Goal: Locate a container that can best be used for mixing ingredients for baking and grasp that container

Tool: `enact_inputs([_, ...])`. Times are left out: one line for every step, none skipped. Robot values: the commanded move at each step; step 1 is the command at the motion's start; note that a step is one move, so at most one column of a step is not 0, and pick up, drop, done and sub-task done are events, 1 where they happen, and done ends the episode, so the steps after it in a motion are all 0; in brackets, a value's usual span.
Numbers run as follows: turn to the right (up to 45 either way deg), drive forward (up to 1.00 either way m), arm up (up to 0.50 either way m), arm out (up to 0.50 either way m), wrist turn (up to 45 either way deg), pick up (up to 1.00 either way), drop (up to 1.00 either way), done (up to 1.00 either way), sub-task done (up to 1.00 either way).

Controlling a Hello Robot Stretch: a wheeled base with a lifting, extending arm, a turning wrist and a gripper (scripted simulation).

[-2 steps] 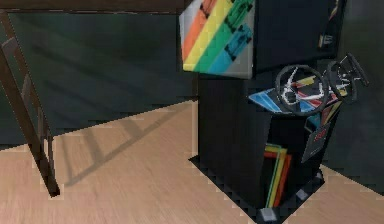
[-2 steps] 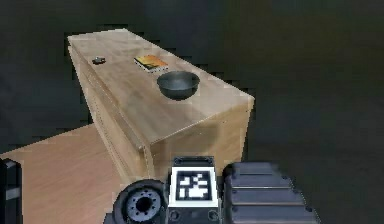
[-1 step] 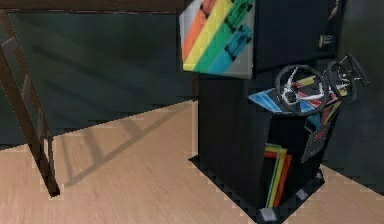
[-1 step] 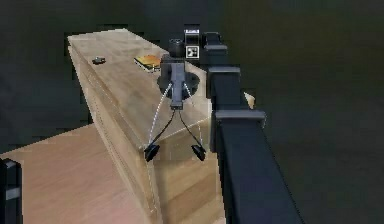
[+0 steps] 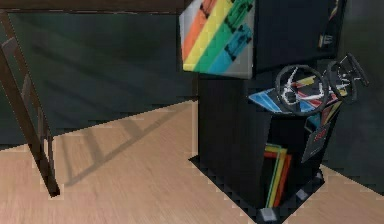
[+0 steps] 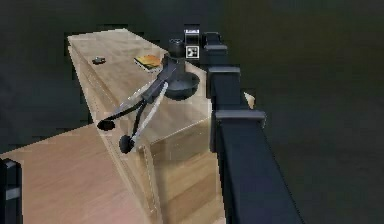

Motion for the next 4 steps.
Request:
enact_inputs([0.0, 0.00, 0.00, 0.00, 45.0, 0.00, 0.00, 0.00, 0.00])
enact_inputs([0.0, 0.00, 0.00, 0.00, 45.0, 0.00, 0.00, 0.00, 0.00])
enact_inputs([0.0, 0.00, 0.00, 0.00, 42.0, 0.00, 0.00, 0.00, 0.00])
enact_inputs([0.0, 0.00, -0.04, 0.00, 0.0, 0.00, 0.00, 0.00, 0.00])
